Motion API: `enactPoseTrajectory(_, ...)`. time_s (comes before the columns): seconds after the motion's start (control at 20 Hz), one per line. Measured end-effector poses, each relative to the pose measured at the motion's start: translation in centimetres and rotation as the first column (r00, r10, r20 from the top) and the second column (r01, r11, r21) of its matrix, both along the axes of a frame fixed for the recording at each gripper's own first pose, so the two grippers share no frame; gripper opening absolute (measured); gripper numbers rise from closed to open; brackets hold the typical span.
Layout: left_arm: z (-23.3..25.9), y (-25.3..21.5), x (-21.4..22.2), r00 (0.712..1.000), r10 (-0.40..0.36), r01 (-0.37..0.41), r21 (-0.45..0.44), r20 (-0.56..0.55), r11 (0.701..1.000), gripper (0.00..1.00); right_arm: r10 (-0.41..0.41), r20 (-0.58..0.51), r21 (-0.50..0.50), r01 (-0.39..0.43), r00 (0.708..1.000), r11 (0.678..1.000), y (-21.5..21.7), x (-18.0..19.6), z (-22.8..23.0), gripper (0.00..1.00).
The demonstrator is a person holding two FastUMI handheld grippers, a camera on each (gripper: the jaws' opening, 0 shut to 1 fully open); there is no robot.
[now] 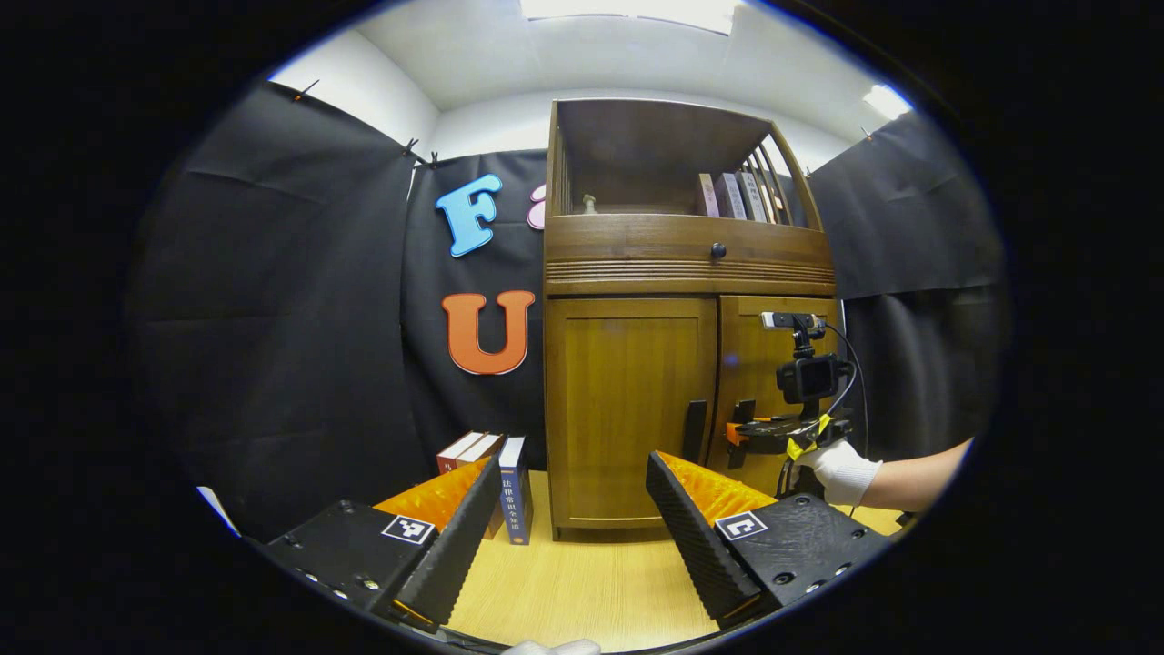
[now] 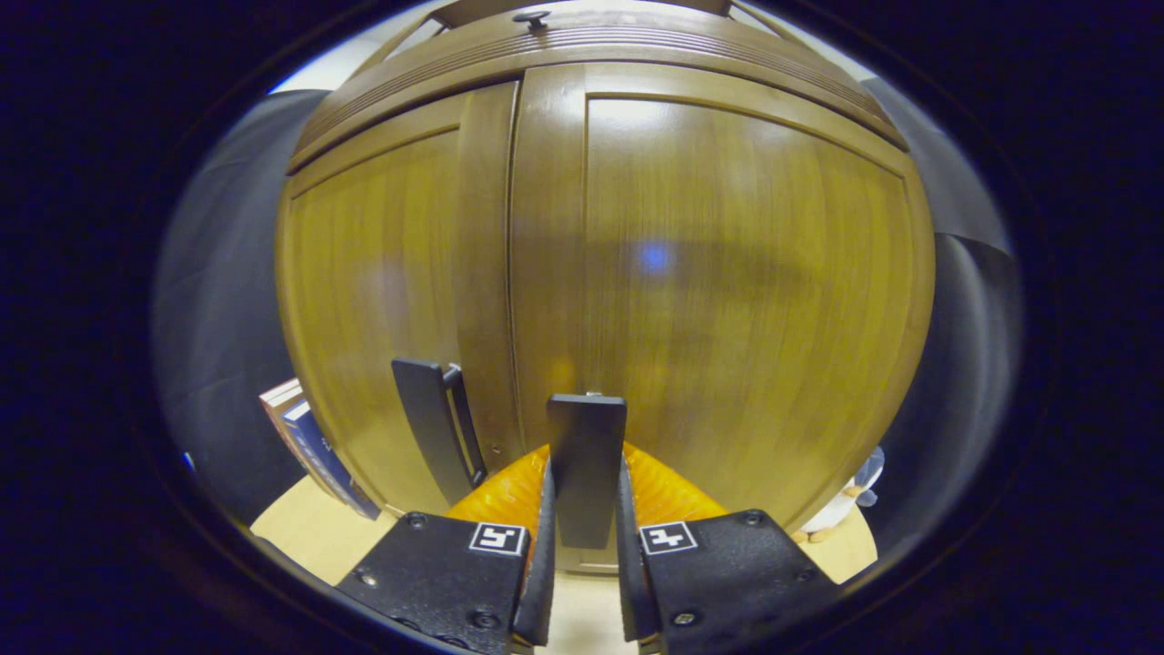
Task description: Open the right door of the double-door shoe cabinet with the right hand, and open the left door with the left hand.
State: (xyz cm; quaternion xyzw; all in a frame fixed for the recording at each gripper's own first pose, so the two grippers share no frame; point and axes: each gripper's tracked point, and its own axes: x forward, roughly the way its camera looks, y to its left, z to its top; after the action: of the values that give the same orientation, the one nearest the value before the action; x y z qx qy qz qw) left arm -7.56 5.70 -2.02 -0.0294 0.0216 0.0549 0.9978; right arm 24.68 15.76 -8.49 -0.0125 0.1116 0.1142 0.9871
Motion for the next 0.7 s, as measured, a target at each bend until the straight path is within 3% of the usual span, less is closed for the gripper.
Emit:
enactPoseTrajectory(0.15, 0.0, -0.2, -0.4, 1.000, 0.002, -0.002, 0.009, 0.000, 1.000, 1.00, 0.018, -0.008, 0.004, -0.018, 1.000, 1.000, 0.0, -0.6, -0.1, 0.32)
enactPoseTrajectory(0.2, 0.1, -0.2, -0.4, 1.000, 0.005, -0.005, 0.012, 0.002, 1.000, 0.96, 0.024, -0.008, 0.002, -0.024, 1.000, 1.000, -0.1, -0.7, -0.1, 0.33)
enactPoseTrajectory(0.7, -0.2, -1.9, -1.0, 1.000, -0.016, 0.016, 0.009, -0.008, 1.000, 0.96, 0.082, -0.010, -0.003, -0.082, 0.997, 0.997, -0.1, -1.5, 0.2, 0.33)
